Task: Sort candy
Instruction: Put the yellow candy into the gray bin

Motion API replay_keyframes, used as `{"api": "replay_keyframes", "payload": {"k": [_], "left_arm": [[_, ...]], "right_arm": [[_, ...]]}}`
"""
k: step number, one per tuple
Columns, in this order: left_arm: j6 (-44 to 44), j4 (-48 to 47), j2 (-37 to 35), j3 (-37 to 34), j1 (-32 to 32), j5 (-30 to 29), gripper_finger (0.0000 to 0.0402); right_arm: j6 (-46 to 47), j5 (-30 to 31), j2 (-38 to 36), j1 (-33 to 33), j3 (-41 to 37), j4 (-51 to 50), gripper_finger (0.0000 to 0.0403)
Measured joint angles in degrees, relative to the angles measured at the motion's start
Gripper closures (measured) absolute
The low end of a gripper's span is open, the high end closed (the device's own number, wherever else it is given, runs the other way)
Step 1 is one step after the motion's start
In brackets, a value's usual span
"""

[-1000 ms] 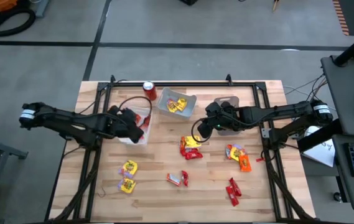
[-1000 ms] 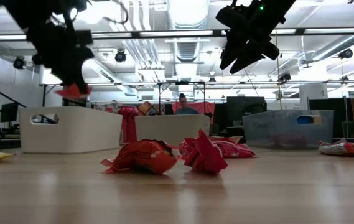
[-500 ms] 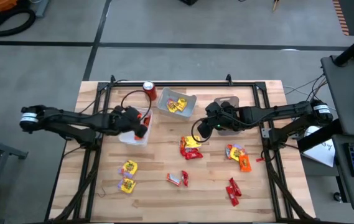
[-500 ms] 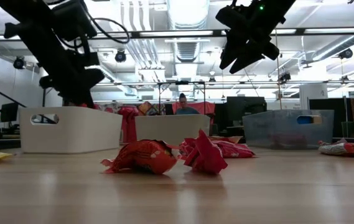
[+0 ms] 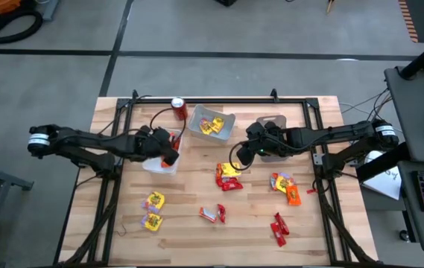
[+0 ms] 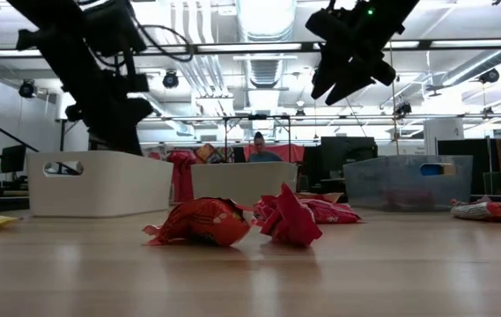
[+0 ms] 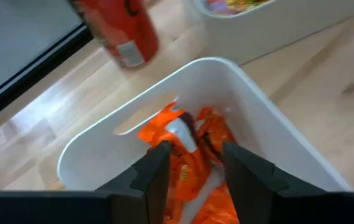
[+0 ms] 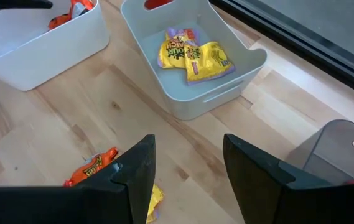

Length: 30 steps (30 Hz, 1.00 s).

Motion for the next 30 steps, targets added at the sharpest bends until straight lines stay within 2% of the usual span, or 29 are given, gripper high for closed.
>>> {"api": "replay_keyframes", "payload": {"k": [6, 11, 15, 21, 23, 27, 30], "left_arm": [[3.4, -3.3, -0.8, 5.6, -2.7, 3.1, 0.0260], [2.6, -9.0, -1.3, 10.6, -8.5, 7.0, 0.0259], [1.0, -12.5, -1.3, 13.5, -16.1, 14.1, 0.0259], [0.1, -12.7, -1.3, 15.9, -29.6, 26.1, 0.0259], [0.0, -12.7, -1.2, 16.1, -34.0, 28.3, 0.0259], [-6.0, -13.1, -0.9, 16.1, -41.2, 29.0, 0.0259], [-16.8, -15.2, -0.2, 16.1, -44.3, 29.0, 0.0259]], "right_arm": [[0.0, 0.0, 0.0, 0.0, -0.4, 0.0, 0.0225], [0.0, 0.0, 0.0, 0.0, -1.2, 0.0, 0.0225], [0.0, 0.0, 0.0, 0.0, -2.2, 0.1, 0.0225], [0.0, 0.0, 0.0, 0.0, -3.8, 1.5, 0.0225], [-0.1, 0.0, 0.0, 0.0, -4.0, 2.8, 0.0225], [-0.3, 0.0, 0.0, 0.0, -4.0, 2.8, 0.0225], [-0.4, 0.0, 0.0, 0.0, -4.0, 2.8, 0.0225]]}}
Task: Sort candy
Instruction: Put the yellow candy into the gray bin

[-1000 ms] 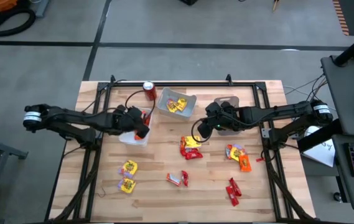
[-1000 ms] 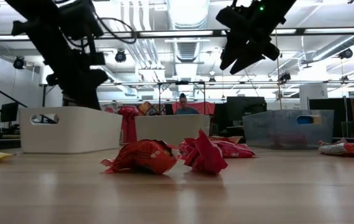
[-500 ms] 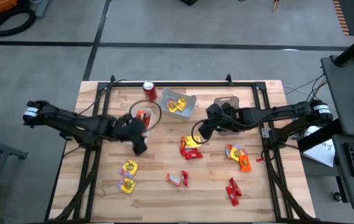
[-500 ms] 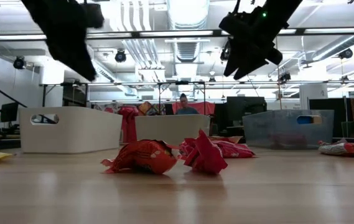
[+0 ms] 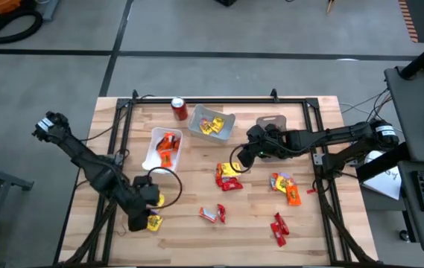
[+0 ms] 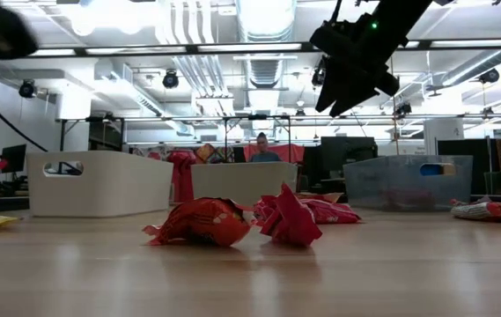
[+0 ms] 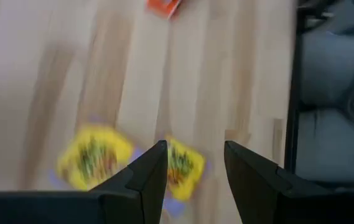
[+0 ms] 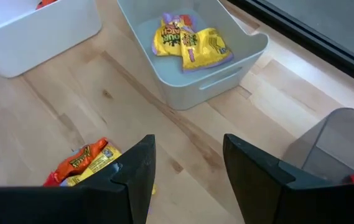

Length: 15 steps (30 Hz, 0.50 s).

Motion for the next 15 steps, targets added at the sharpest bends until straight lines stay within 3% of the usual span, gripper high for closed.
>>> {"api": "replay_keyframes", "payload": {"k": [4, 9, 15], "left_arm": [[-17.9, -3.3, 1.7, -0.1, -4.0, 3.7, 0.0259], [-31.7, -3.9, 5.7, -0.3, -8.6, 4.6, 0.0251], [-36.0, -5.1, 12.5, -0.4, -9.0, 4.7, 0.0230]], "right_arm": [[0.3, 0.0, 0.0, 0.1, 0.0, 0.1, 0.0225], [0.2, 0.0, 0.0, 0.4, 0.0, 0.2, 0.0225], [-0.1, 0.0, 0.0, 0.4, 0.0, 0.2, 0.0225]]}}
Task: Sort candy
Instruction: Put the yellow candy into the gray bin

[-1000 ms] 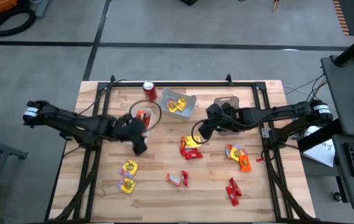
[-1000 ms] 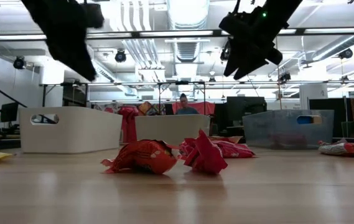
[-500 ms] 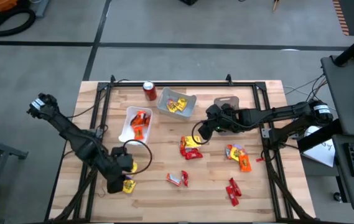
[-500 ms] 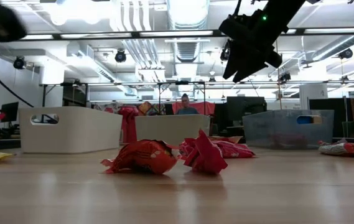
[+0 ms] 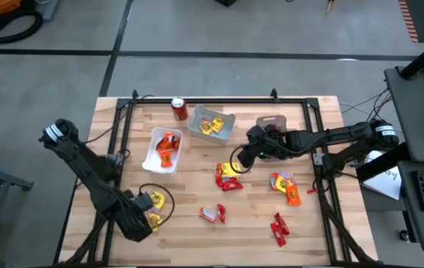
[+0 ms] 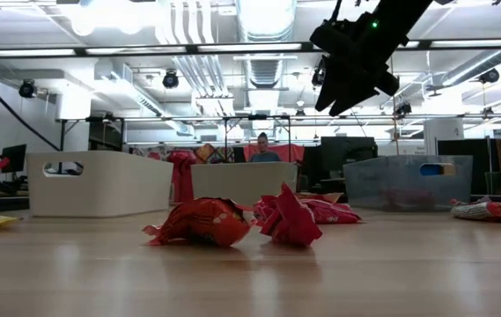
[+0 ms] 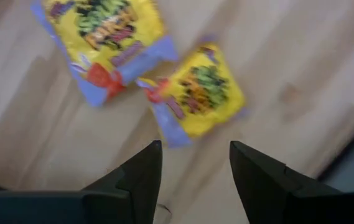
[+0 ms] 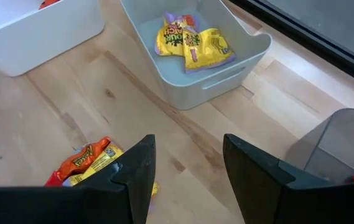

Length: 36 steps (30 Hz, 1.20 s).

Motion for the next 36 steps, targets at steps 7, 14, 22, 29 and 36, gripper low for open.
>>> {"api": "replay_keyframes", "payload": {"k": [7, 14, 22, 29, 36], "left_arm": [[3.3, -0.8, 6.4, -0.1, 1.2, 0.0, 0.0219], [3.5, -0.5, 8.8, -0.6, 1.2, 0.0, 0.0224], [2.5, 8.2, 8.8, -5.7, 1.2, -0.3, 0.0236], [2.6, 10.2, 8.7, -7.2, 1.2, -0.4, 0.0239], [4.7, 10.4, 8.7, -7.2, 1.2, -0.4, 0.0310]], "right_arm": [[0.2, 0.0, 0.0, 0.0, 0.0, 0.0, 0.0225], [0.3, 0.0, 0.0, 0.0, 0.0, 0.0, 0.0225], [0.3, -0.1, 0.0, 0.0, 0.0, 0.0, 0.0225], [0.3, -0.2, 0.0, 0.0, 0.0, 0.0, 0.0225], [0.3, -0.1, 0.0, 0.0, 0.0, 0.0, 0.0225]]}}
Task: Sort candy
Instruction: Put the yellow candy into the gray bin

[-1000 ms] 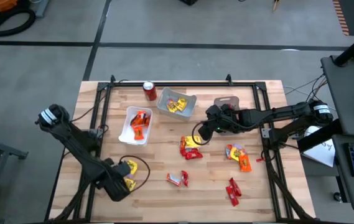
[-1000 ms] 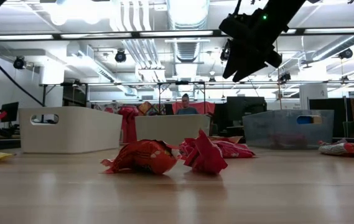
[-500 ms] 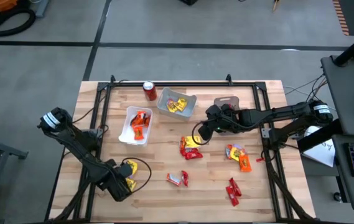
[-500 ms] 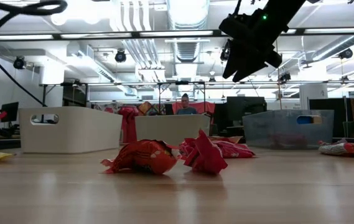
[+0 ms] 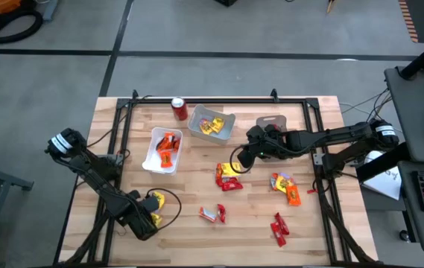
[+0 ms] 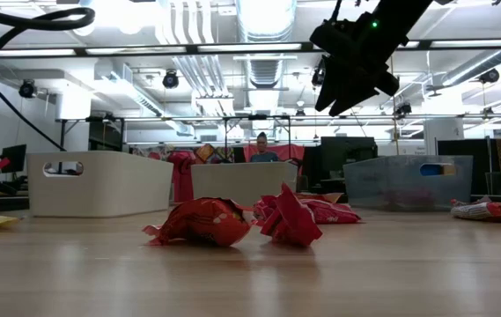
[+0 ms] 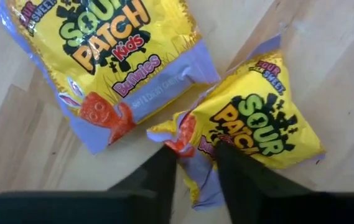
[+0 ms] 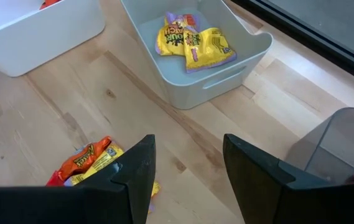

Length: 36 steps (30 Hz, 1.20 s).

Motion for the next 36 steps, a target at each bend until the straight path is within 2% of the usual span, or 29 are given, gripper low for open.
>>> {"api": "replay_keyframes", "payload": {"k": [4, 8, 12, 16, 22, 24, 28, 36], "left_arm": [[0.1, -0.2, -0.5, 0.0, 0.0, 0.0, 0.0386], [1.3, -0.6, -2.5, 0.2, 0.0, 1.9, 0.0391], [3.2, -0.8, -6.4, 1.7, 0.0, 1.4, 0.0400], [5.4, -2.9, -11.0, 3.5, 0.0, -3.7, 0.0401], [9.0, -8.0, -17.6, 6.0, 2.0, -16.8, 0.0401], [12.0, -9.5, -19.6, 6.7, 4.7, -20.2, 0.0401], [24.4, -9.9, -23.1, 8.4, 13.7, -23.6, 0.0402], [59.3, -6.3, -25.8, 12.9, 41.5, -23.8, 0.0402]], "right_arm": [[0.0, 0.0, 0.0, 0.0, 0.0, 0.0, 0.0225], [0.0, 0.0, 0.0, 0.0, 0.0, 0.0, 0.0225], [-0.3, 0.0, 0.0, 0.0, 0.0, 0.0, 0.0225], [-0.6, 0.1, 0.0, 0.0, 0.0, 0.0, 0.0225], [-1.1, 0.1, 0.0, 0.0, 0.0, 0.0, 0.0225], [-1.1, 0.1, 0.0, 0.0, 0.0, 0.0, 0.0225], [-1.2, 0.1, 0.0, 0.0, 0.0, 0.0, 0.0225], [-1.4, 0.1, 0.0, 0.0, 0.0, 0.0, 0.0225]]}}
